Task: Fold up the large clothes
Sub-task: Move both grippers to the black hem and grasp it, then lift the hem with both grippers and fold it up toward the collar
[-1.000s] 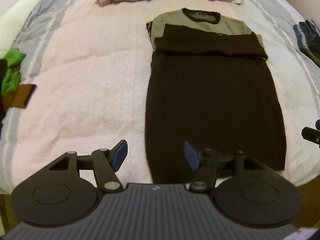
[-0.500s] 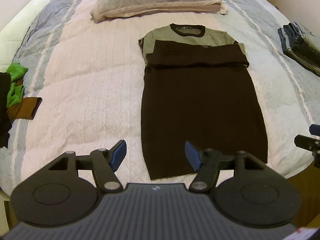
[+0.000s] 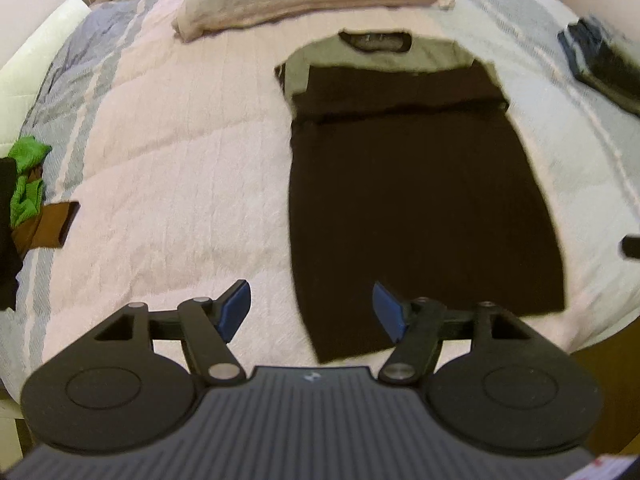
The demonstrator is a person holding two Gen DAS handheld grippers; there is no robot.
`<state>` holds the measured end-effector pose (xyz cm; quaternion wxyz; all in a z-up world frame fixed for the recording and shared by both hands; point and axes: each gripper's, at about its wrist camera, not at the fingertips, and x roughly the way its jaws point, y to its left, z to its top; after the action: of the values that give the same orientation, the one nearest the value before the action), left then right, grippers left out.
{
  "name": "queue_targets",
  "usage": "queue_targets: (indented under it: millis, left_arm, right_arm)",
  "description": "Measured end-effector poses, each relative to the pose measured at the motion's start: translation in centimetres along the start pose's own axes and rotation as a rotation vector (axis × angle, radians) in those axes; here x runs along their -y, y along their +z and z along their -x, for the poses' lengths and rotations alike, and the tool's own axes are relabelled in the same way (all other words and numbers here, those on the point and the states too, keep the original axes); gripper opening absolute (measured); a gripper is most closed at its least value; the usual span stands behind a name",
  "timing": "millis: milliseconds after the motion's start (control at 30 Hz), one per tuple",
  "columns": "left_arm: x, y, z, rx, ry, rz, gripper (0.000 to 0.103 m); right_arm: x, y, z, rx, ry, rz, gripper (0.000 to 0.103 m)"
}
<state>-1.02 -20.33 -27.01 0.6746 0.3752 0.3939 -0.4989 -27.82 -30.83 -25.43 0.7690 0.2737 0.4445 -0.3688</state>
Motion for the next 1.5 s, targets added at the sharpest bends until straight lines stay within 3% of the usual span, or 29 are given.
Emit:
queue_targets:
  millis: [300,367,400,500,633,700,833,967,1067,1100,1133,1200,1500]
  left_arm:
    - [-3.8,-4.1,-5.8,-0.039,-0.160,0.073,0.062]
    - [-4.4,-4.7,-7.7,-0.046,-0.218,0.114,0.058]
    - [-4.8,-5.0,-9.0,-0.063,-0.249,0.146,0.052]
    - [-6.0,-5.4,-12.3,-0.100,-0.302,0.231,0.048]
    - [-8.0,-6.3,-15.7,-0.103,-0.412,0.366,0.051]
    - [-9.0,-6.8,-16.8,-0.097,-0.477,0.429,0.057]
    - [-10.4,-7.4,-17.8,-0.078,-0.581,0.505,0.061]
    - [-10.1,-6.7,-18.5,-0.067,-0.626,0.507,0.061]
    - [-9.7,-6.0,-19.3,-0.070,-0.655,0.516,0.046]
    - [-9.5,-5.9,-19.4,-0.074,-0.658,0.512,0.036]
    - [-9.3,-5.7,-19.4,-0.076,-0.660,0.497,0.021]
    - [-9.0,-5.5,-19.5,-0.091,-0.648,0.483,0.009]
    - [-10.2,-4.0,-14.7,-0.038,-0.607,0.532,0.004]
  right_arm:
    - [3.8,-3.6,-5.1,-0.088,0.072,-0.062,0.050]
    - [4.4,-4.3,-6.8,-0.108,0.105,-0.069,0.050]
    - [4.9,-4.6,-7.7,-0.117,0.117,-0.083,0.050]
    - [6.7,-5.2,-9.9,-0.111,0.171,-0.143,0.050]
    - [9.3,-5.8,-12.8,-0.090,0.234,-0.273,0.050]
    - [10.7,-6.3,-14.0,-0.077,0.217,-0.348,0.050]
    - [13.3,-7.7,-14.4,0.003,0.310,-0.509,0.050]
    - [14.4,-8.7,-16.7,-0.024,0.526,-0.635,0.050]
    - [14.9,-8.5,-17.9,-0.023,0.578,-0.683,0.050]
    - [15.2,-8.4,-18.1,-0.026,0.594,-0.703,0.048]
    - [15.6,-8.1,-18.0,-0.029,0.604,-0.713,0.033]
    - [15.9,-7.8,-17.8,-0.060,0.594,-0.700,0.006]
    - [16.2,-3.3,-12.5,-0.035,0.654,-0.562,0.005]
